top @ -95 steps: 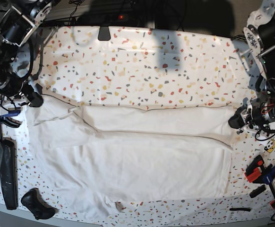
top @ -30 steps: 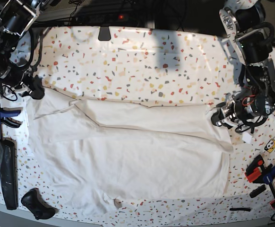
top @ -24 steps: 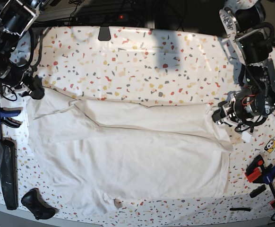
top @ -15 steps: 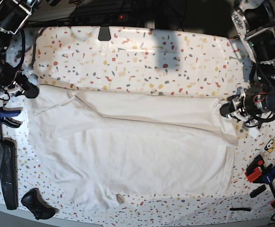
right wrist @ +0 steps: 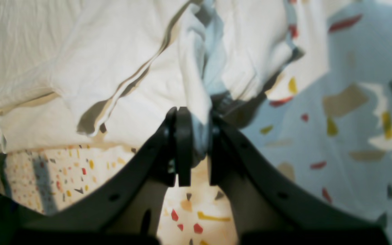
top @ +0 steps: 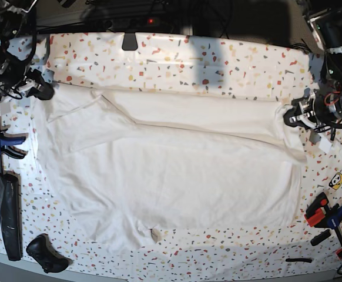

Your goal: Fold the T-shirt properly

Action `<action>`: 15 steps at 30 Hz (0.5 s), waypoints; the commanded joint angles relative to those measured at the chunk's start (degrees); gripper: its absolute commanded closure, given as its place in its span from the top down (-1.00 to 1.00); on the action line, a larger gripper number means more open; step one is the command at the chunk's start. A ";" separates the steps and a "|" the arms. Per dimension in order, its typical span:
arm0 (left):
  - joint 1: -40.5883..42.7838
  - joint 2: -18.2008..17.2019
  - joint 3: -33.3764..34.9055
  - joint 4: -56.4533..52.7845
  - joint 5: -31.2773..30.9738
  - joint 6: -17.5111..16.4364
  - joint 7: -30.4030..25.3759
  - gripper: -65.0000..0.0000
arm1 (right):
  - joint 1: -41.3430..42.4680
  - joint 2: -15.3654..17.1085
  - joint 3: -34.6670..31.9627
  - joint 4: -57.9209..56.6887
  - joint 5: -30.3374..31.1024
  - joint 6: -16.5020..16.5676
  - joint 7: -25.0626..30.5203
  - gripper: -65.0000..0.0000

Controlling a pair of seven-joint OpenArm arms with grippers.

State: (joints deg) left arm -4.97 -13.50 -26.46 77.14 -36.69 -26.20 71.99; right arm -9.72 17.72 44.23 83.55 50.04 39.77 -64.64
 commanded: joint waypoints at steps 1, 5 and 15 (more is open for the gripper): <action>0.37 -1.16 -0.07 2.58 -0.15 -0.50 -0.85 -1.00 | -0.26 0.79 0.35 1.81 1.42 0.23 0.68 -1.00; 5.60 -2.12 -0.07 6.86 0.44 -0.44 -1.60 -1.00 | -2.97 -0.98 0.35 4.31 1.42 0.23 0.68 -1.00; 10.82 -6.97 -0.13 10.99 0.17 -0.42 -3.10 -1.00 | -9.66 -4.59 0.35 7.78 1.64 0.23 0.70 -1.00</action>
State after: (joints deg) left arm 6.61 -19.14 -26.24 87.02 -36.27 -26.39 69.54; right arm -19.35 12.36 44.23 90.30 50.96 39.72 -64.38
